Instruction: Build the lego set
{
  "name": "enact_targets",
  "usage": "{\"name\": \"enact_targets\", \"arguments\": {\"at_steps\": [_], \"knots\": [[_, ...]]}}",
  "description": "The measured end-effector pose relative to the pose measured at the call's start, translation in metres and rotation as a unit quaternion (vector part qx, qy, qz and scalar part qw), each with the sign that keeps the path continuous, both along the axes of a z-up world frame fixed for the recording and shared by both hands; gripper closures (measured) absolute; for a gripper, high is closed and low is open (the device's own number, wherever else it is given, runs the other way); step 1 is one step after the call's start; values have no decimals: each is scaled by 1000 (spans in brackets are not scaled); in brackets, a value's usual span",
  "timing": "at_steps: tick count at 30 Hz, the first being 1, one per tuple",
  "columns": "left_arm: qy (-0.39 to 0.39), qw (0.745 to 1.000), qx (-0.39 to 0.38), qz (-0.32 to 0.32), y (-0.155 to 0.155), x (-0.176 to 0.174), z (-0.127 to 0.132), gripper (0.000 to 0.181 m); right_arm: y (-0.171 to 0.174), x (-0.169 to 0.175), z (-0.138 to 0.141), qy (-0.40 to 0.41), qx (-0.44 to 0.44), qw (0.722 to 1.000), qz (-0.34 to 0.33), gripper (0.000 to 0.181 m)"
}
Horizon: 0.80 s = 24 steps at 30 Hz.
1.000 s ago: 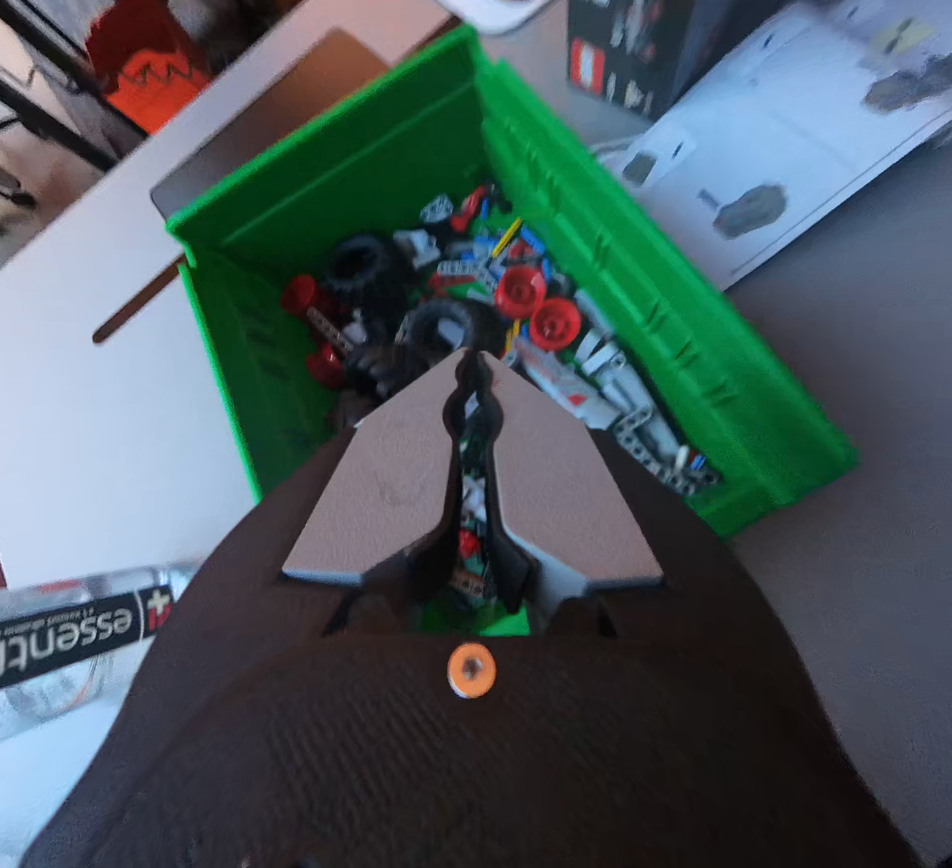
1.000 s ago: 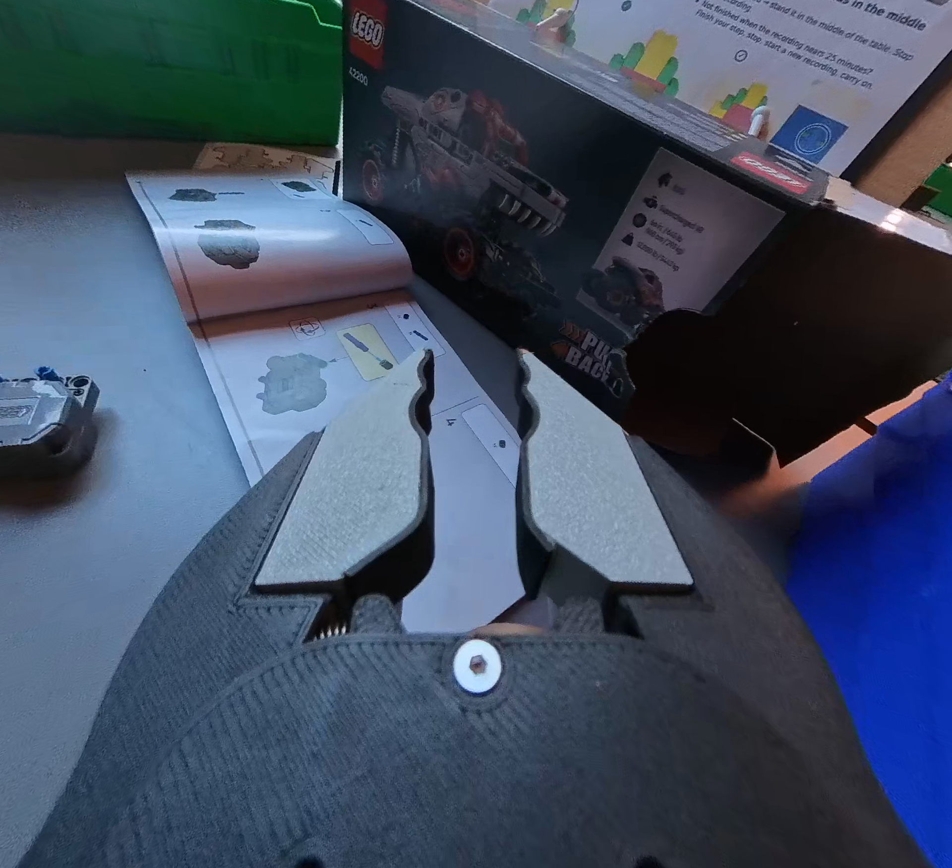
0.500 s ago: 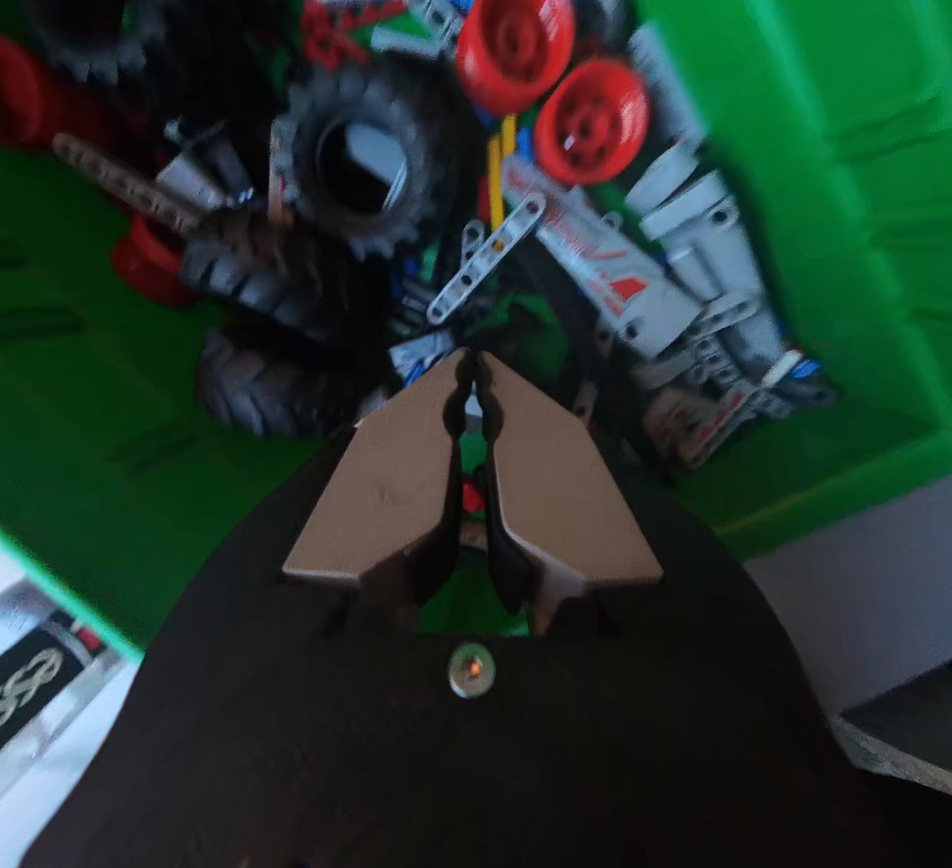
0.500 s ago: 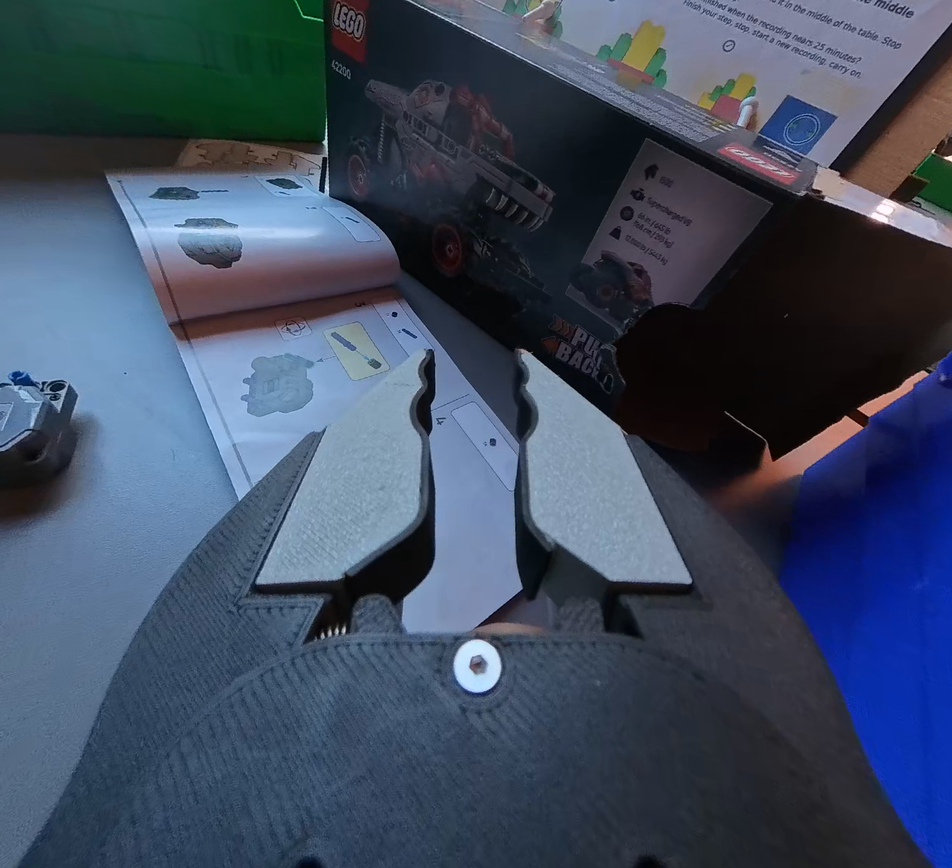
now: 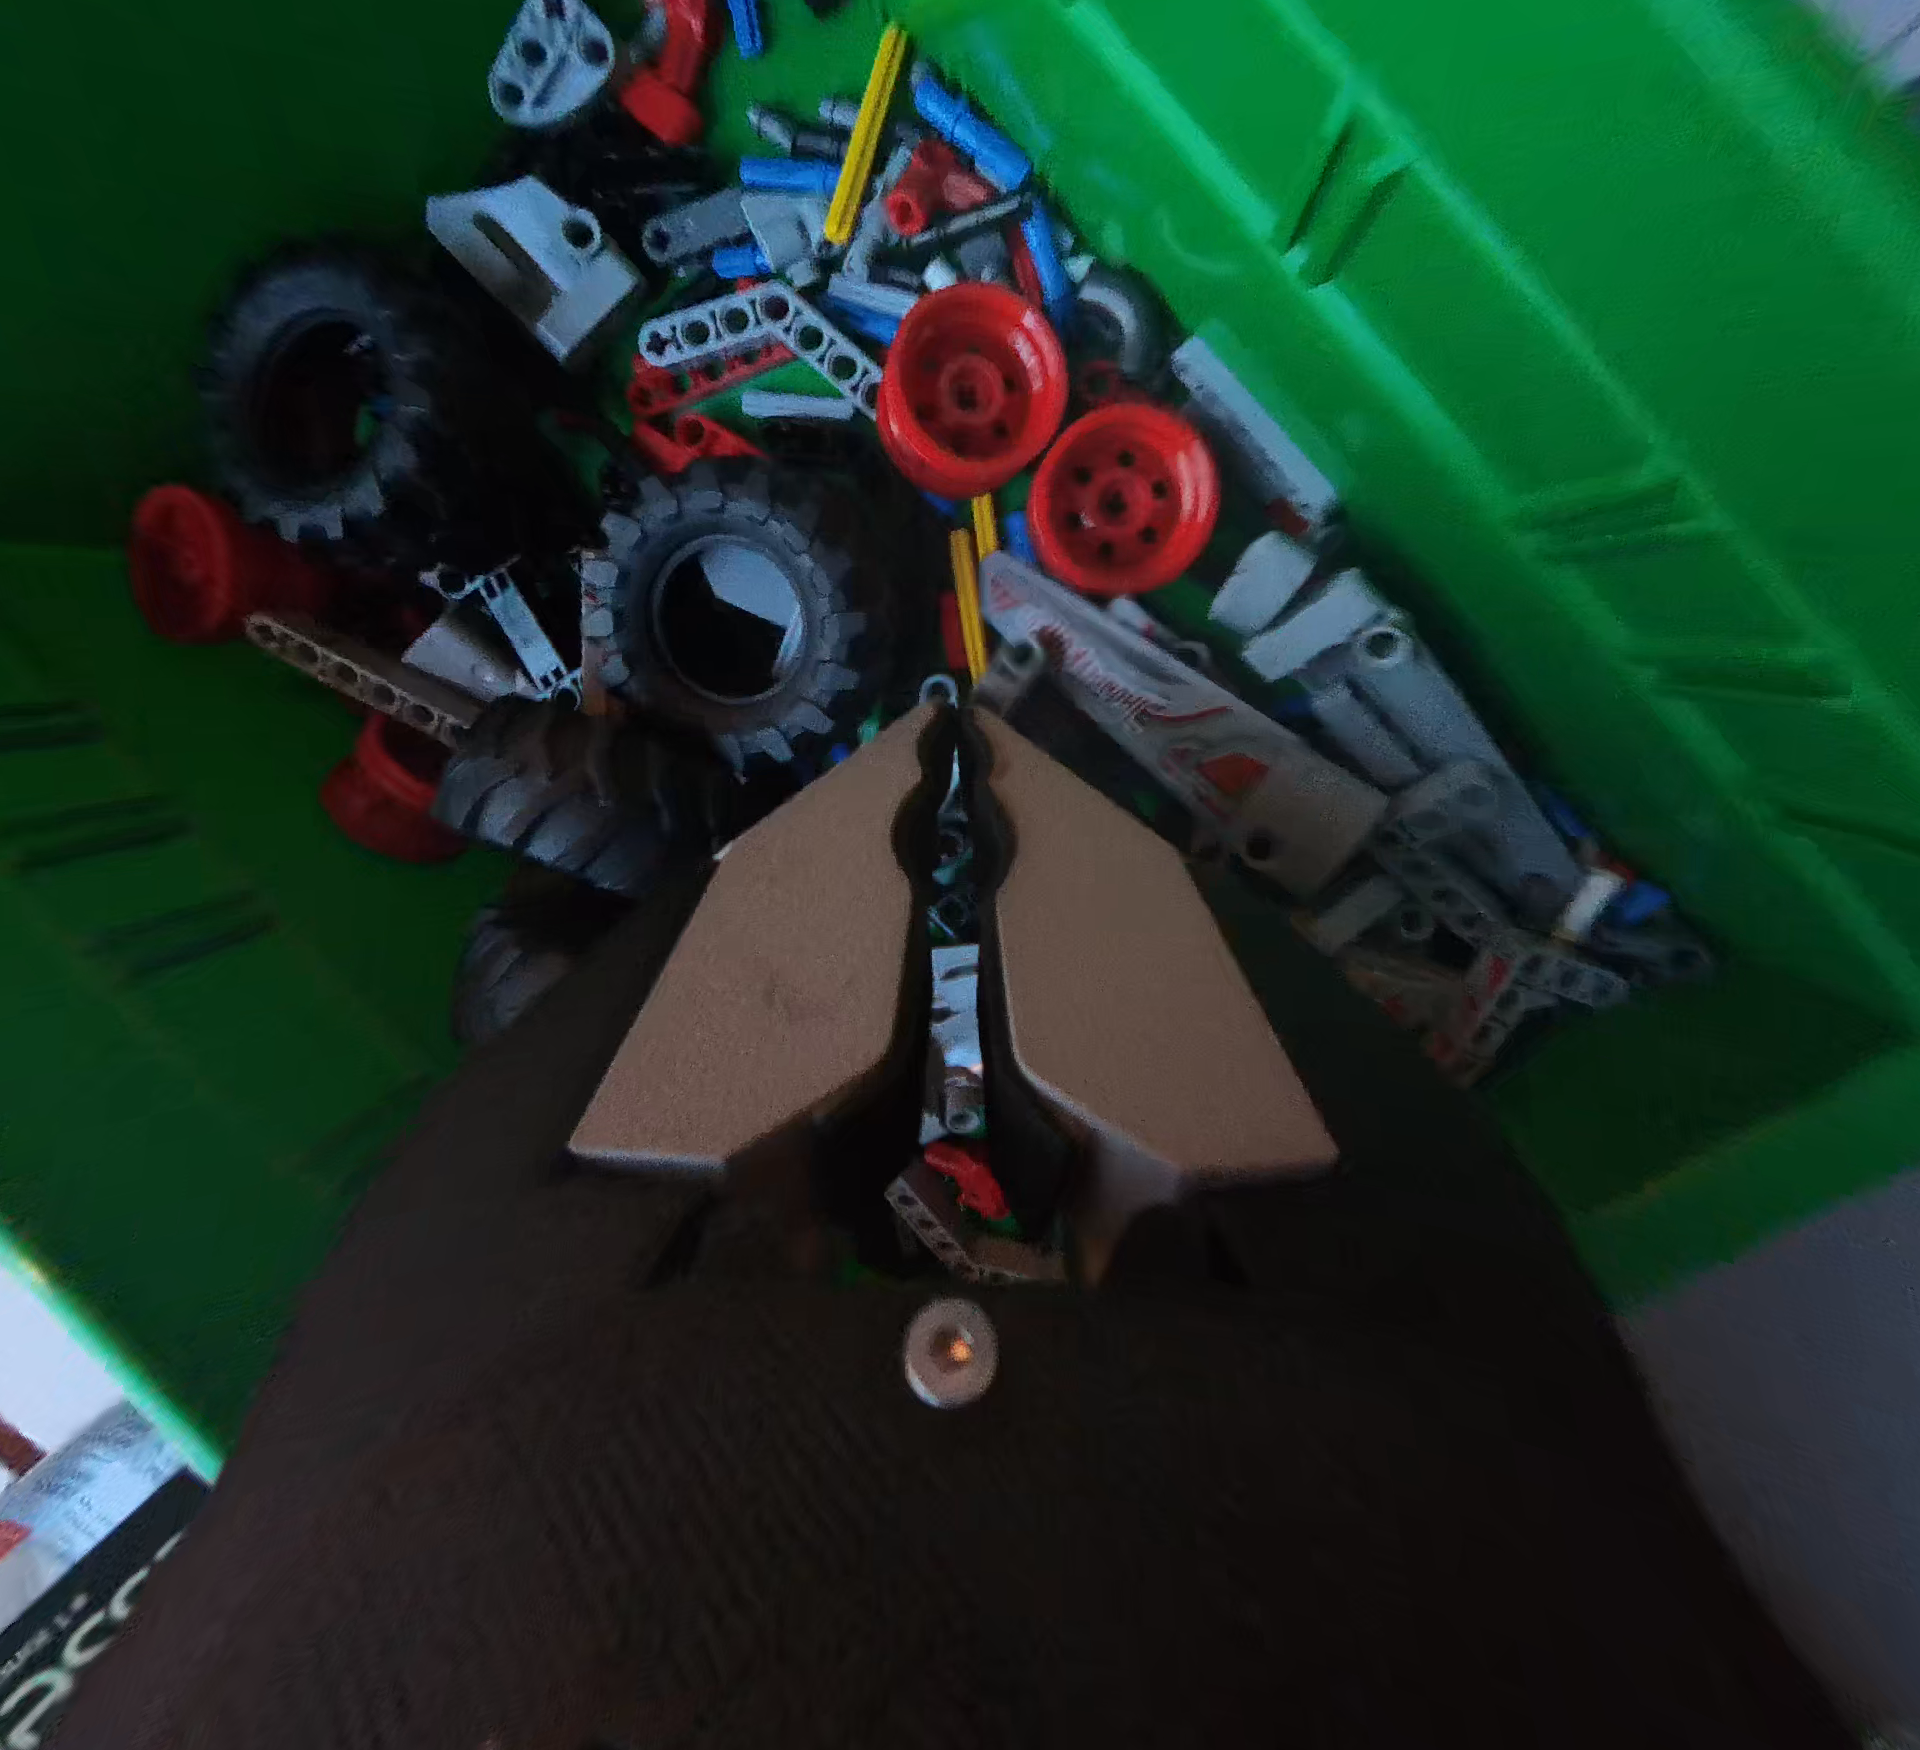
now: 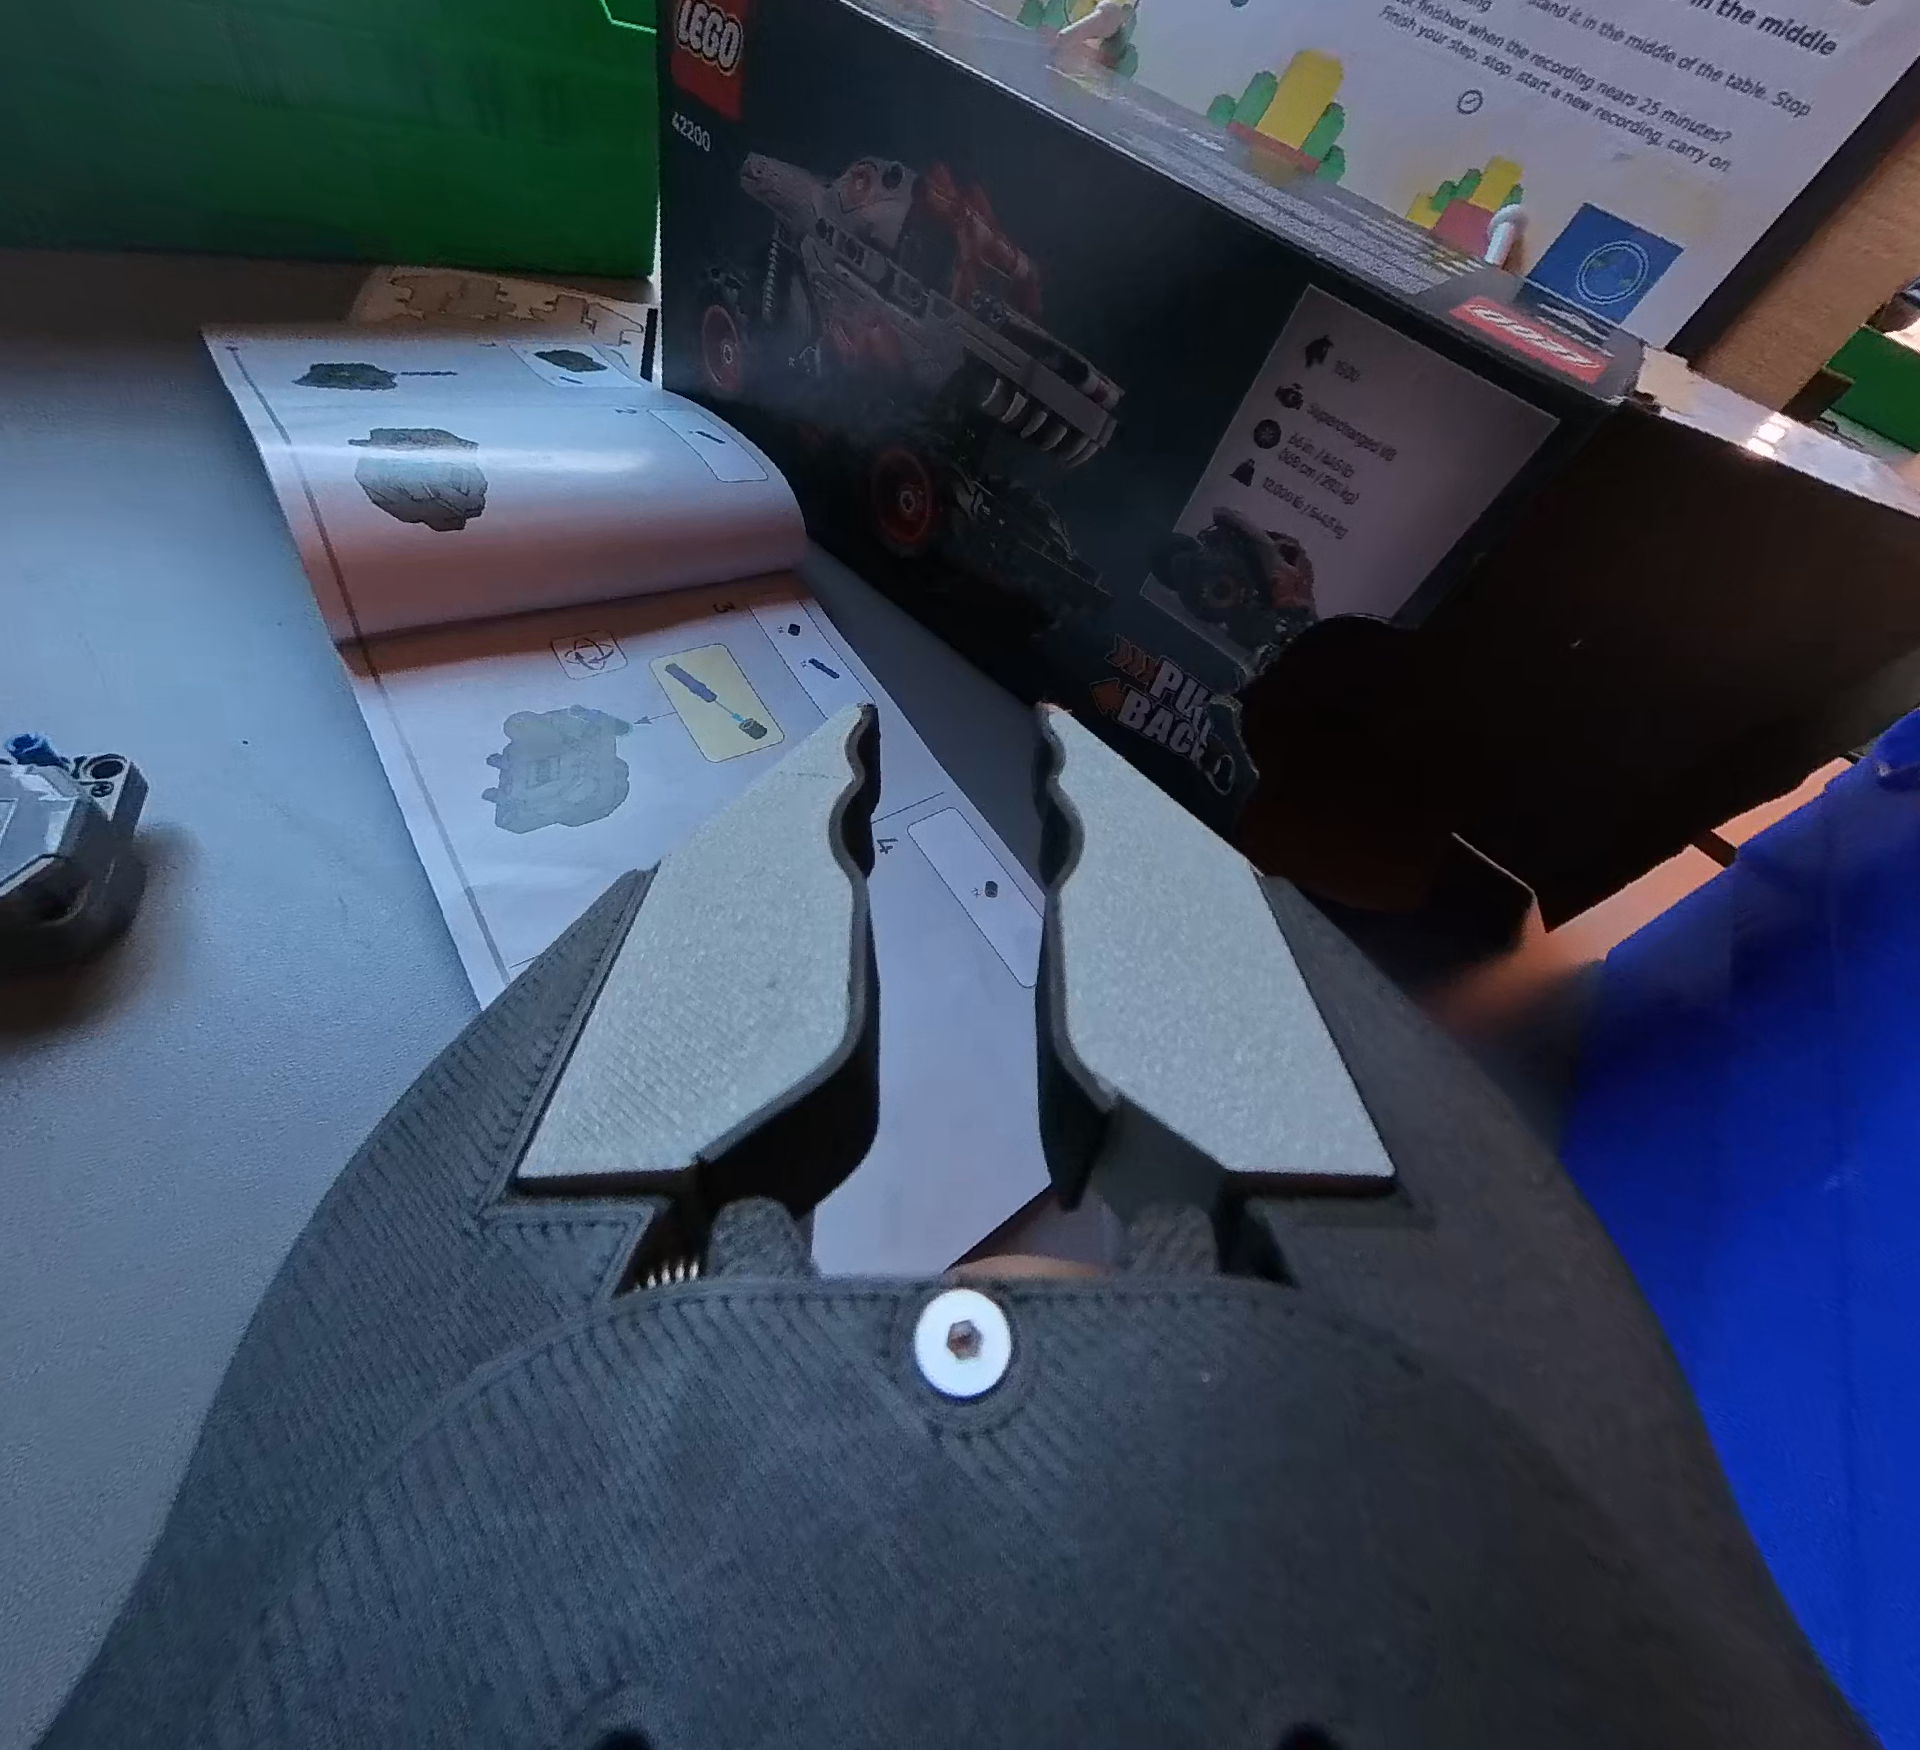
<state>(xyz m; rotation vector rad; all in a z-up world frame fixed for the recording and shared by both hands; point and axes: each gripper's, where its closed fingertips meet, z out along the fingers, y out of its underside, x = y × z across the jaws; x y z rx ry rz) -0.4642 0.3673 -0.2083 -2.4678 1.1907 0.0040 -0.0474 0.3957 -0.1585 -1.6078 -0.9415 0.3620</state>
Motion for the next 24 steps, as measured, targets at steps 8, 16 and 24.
{"name": "enact_targets", "arguments": {"at_steps": [8,16,24], "knots": [[-122,990,62,-30,9,31,52,181,-1,0,3,0,12,1000,-1,157],[-53,995,60,-60,71,68,51,181,12,17,6,-11,37,998,-58,158],[-51,998,3,-34,95,80,1,181,26,34,4,-28,43,992,-111,157]]}}
